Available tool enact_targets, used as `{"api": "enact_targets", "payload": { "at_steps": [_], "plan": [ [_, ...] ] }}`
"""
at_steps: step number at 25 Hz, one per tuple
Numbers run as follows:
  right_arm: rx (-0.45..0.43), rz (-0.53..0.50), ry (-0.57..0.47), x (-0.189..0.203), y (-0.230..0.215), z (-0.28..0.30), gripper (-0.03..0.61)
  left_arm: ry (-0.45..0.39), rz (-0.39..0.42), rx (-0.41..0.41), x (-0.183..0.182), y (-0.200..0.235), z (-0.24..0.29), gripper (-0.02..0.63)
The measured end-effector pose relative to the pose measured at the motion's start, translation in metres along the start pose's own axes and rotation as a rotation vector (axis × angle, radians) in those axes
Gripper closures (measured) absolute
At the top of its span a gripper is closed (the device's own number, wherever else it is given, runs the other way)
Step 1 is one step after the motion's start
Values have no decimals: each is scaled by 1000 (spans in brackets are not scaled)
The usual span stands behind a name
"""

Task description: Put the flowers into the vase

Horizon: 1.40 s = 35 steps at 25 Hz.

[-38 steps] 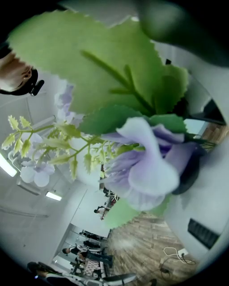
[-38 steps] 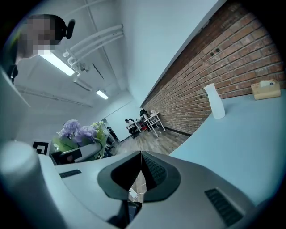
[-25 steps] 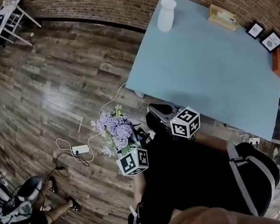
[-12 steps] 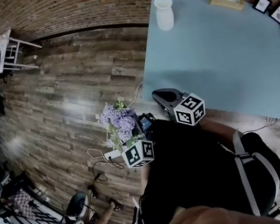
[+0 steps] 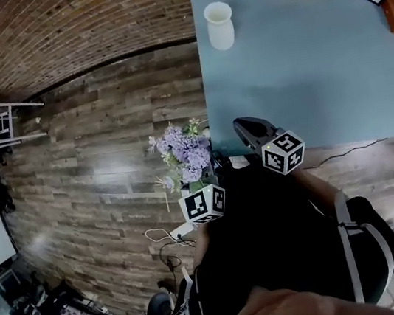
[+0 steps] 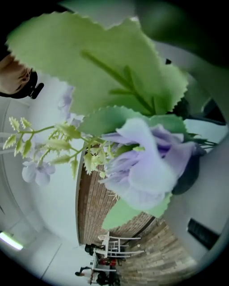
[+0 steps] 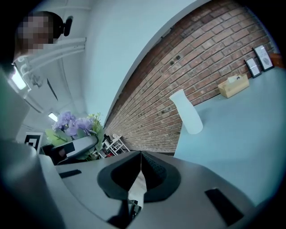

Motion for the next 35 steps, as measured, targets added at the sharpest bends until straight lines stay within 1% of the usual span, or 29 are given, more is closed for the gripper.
{"api": "enact_targets", "payload": {
  "at_steps": [3,5,7,8,10,12,14,16,18,20,22,25,28,32,35],
  "plan": [
    [78,3,-51,-7,2,27,560,27,8,87,-5,26,24,407],
    [123,16,-89,-15,8,43,560,41,27,158,-14,43,42,407],
    [166,5,-111,-24,12,56,560,52,48,222,-23,57,63,407],
    [191,-1,-118,-27,13,60,560,56,47,248,-27,62,71,407],
    [249,-6,-133,-30,13,60,560,63,17,292,-31,67,84,407],
    [322,2,-162,-35,8,52,560,79,-23,341,-30,64,96,407],
    [400,22,-198,-38,1,38,560,102,-43,405,-26,50,107,407],
    [465,48,-231,-41,-6,22,560,116,-49,473,-26,28,116,407],
    [505,65,-257,-46,-15,5,560,117,-40,531,-26,4,126,407],
    [526,64,-285,-54,-31,-8,560,103,-20,579,-26,-21,140,407],
    [537,67,-313,-60,-50,-16,560,80,-6,603,-26,-40,159,407],
    [536,101,-336,-64,-78,-14,560,44,23,592,-32,-53,189,407],
    [505,108,-333,-70,-95,-18,560,-15,44,577,-49,-70,207,407],
    [462,123,-317,-64,-95,-19,560,-47,83,550,-67,-80,217,407],
    [452,150,-312,-61,-101,-17,560,-63,120,570,-77,-95,229,407]
  ]
}}
Point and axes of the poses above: the fingertips, and each gripper's own axes: z forward along the fingers, y to its left, x out of its underside, the point moved 1 cm from there along -z, backward along the fingers, and after that the axes turned 9 degrees about -y, right-handed, at the moved point
